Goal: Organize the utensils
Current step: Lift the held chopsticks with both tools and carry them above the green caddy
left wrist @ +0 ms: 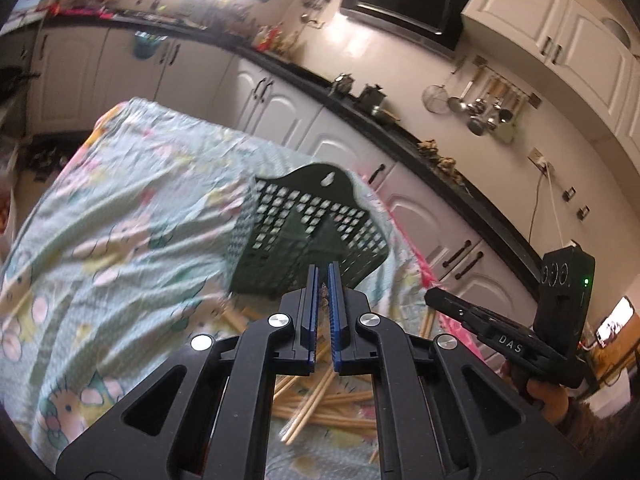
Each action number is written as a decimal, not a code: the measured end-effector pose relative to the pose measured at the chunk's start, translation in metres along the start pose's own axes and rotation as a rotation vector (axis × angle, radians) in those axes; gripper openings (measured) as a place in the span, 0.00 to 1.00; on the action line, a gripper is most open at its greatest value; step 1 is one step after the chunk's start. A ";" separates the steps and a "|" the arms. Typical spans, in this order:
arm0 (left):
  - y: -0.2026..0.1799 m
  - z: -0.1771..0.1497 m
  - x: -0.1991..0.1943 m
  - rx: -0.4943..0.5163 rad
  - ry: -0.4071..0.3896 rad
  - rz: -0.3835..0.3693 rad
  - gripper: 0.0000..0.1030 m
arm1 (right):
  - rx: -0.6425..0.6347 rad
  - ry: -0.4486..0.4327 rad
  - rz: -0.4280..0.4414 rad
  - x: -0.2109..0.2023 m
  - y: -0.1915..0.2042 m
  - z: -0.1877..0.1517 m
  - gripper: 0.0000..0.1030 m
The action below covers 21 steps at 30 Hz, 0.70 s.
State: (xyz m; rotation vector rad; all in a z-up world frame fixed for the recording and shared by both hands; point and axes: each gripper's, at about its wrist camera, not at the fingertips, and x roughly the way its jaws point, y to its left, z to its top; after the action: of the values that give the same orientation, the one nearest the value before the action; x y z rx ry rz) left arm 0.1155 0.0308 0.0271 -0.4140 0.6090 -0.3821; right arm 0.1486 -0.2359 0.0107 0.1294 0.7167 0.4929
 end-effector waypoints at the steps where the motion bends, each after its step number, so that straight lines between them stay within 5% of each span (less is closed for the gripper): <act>1: -0.005 0.004 0.000 0.011 -0.002 -0.009 0.02 | -0.003 -0.007 0.002 -0.002 0.001 0.003 0.06; 21: -0.078 0.082 -0.019 0.176 -0.135 -0.100 0.02 | -0.102 -0.260 0.038 -0.063 0.029 0.090 0.05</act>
State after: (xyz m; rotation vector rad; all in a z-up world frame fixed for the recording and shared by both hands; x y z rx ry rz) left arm 0.1342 -0.0055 0.1338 -0.2993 0.4205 -0.4956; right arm 0.1555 -0.2354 0.1243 0.1095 0.4342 0.5368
